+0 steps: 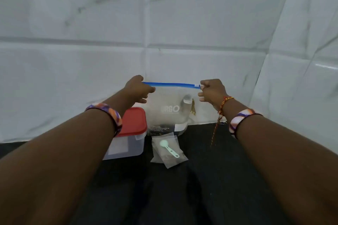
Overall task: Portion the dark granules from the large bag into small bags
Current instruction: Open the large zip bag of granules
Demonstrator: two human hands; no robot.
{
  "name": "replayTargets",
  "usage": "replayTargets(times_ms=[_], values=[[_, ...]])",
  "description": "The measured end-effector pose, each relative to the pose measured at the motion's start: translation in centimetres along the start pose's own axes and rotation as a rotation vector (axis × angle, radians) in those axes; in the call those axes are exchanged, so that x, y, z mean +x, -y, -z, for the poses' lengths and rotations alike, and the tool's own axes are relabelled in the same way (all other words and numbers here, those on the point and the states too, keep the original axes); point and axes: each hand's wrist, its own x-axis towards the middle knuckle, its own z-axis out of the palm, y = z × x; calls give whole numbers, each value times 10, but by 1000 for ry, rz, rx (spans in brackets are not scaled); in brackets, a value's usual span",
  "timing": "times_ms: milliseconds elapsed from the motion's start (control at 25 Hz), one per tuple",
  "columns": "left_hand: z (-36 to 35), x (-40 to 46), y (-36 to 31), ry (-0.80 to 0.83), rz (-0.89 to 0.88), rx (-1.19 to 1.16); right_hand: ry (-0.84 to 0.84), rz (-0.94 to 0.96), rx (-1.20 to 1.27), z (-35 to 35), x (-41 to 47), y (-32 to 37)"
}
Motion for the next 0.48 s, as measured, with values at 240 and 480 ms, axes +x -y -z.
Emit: replayTargets(times_ms=[240,480], values=[[-1,7,6,-204,-66,-104,-105,-48,401,-4,-3,8],[16,-16,-45,-433,-143,-305,31,57,692,35,-22,70]])
